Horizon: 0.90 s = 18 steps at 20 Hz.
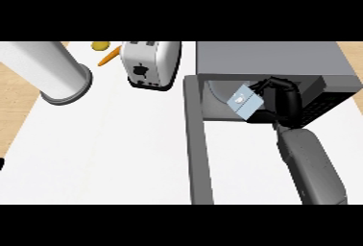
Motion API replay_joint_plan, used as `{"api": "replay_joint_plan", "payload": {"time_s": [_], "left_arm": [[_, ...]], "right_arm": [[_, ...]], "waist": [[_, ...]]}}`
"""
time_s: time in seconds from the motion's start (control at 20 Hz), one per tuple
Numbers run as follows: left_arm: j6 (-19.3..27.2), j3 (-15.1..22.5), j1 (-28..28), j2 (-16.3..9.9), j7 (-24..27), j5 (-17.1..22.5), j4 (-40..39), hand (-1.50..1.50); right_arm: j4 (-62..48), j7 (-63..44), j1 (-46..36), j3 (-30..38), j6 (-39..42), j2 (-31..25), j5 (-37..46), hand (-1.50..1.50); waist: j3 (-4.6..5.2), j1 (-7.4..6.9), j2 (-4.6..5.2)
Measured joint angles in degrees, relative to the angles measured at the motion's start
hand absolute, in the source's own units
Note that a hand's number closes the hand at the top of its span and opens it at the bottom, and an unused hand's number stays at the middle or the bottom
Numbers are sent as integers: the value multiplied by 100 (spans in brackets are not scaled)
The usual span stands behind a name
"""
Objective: Pick up the milk, place it into the microwave and close the microwave
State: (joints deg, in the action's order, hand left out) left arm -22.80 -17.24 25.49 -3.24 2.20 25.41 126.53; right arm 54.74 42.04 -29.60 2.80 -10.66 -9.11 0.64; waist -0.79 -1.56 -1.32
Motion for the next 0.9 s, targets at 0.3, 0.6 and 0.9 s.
{"api": "replay_joint_plan", "payload": {"time_s": [0.3, 0.6, 0.9], "left_arm": [[-92, 122, -119, -25, 0, -23, -85, -150], [-116, 149, -272, -100, -25, -63, -147, -150], [-110, 181, -417, -179, -62, -189, -156, -150]], "right_arm": [[56, 363, 112, 75, -345, -59, 34, 150], [170, 636, 253, 213, -703, -52, -12, 150], [394, 862, 459, 376, -1499, 72, 175, -150]], "waist": [[-17, -176, 17], [9, -353, 50], [58, -518, 104]]}}
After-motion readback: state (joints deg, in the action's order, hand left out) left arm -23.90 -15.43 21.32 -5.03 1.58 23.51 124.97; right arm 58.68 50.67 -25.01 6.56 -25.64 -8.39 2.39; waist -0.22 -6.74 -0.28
